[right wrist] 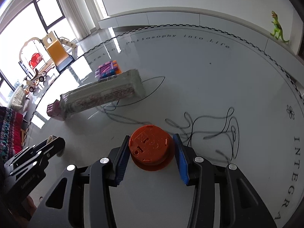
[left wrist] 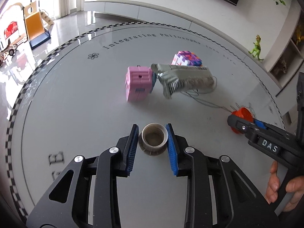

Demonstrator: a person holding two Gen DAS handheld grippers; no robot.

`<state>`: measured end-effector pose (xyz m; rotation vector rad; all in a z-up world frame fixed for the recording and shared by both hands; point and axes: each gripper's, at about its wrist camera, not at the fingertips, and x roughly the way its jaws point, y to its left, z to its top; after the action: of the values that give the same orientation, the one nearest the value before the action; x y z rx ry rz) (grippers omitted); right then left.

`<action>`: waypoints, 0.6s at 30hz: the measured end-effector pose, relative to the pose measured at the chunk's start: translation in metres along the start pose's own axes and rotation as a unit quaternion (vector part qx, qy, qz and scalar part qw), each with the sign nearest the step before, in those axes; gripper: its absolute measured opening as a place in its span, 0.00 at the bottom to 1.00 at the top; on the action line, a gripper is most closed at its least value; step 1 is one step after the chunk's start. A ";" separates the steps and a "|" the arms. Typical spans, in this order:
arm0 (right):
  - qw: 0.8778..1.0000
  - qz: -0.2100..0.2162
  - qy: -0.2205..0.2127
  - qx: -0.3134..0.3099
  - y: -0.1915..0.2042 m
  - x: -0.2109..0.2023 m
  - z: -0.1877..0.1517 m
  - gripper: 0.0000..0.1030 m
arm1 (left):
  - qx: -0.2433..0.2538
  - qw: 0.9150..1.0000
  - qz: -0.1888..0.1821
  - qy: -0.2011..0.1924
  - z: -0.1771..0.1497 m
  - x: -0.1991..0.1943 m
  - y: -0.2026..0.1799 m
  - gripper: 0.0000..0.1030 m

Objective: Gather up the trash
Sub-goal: 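Carry the white cup and red cap to the trash bag and release both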

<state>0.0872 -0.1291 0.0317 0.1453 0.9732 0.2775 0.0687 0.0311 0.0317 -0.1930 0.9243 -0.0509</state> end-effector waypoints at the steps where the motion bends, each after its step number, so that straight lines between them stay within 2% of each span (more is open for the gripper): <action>1: 1.000 -0.001 0.000 -0.001 0.002 -0.001 -0.002 0.45 | -0.001 1.000 -0.001 -0.001 -0.003 -0.003 0.000 0.28; 8: 1.000 0.007 -0.004 -0.008 0.017 -0.022 -0.015 0.45 | -0.001 1.000 0.002 -0.008 -0.024 -0.032 0.009 0.28; 18: 0.999 0.024 -0.023 -0.041 0.068 -0.067 -0.042 0.45 | -0.021 0.999 0.001 -0.030 -0.056 -0.081 0.032 0.28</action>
<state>0.0048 -0.0840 0.0783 0.1003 0.9114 0.3556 -0.0262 0.0646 0.0567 -0.2326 0.8658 -0.0241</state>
